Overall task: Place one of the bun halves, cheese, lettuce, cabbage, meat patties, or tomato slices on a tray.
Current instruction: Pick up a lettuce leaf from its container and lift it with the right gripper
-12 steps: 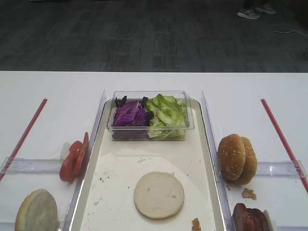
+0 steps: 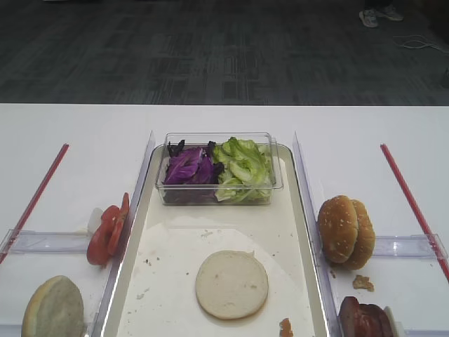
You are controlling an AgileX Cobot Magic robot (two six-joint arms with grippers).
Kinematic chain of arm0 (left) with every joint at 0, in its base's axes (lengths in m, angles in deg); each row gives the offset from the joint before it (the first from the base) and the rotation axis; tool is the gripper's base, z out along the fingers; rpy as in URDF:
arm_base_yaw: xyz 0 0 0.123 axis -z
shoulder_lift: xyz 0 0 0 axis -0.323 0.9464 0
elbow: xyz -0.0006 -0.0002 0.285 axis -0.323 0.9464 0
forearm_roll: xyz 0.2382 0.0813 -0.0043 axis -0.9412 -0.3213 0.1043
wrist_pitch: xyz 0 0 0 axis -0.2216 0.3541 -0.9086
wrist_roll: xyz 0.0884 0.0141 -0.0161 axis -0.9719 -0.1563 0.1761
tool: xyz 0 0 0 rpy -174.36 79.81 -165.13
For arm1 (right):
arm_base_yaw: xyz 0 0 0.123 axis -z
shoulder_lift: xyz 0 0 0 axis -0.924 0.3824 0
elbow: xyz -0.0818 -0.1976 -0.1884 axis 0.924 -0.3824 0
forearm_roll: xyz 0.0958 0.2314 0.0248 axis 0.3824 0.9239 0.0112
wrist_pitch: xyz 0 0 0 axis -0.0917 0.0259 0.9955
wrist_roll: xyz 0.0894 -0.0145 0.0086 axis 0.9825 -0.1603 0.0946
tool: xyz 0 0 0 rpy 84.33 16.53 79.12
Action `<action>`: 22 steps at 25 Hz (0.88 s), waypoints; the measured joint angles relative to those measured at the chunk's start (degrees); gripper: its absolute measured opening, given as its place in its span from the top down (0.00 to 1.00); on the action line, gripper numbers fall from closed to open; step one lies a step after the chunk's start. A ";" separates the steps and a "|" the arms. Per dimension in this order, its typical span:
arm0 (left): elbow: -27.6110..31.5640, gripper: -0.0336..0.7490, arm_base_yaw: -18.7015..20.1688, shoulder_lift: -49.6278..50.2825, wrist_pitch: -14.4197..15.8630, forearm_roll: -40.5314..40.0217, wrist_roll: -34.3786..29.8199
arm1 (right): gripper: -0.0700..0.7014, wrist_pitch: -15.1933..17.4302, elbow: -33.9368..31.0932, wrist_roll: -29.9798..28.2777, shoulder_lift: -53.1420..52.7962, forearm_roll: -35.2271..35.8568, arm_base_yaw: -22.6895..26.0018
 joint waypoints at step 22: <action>0.00 0.58 0.00 0.00 0.00 0.00 0.00 | 0.40 0.33 26.42 7.07 48.89 1.86 0.00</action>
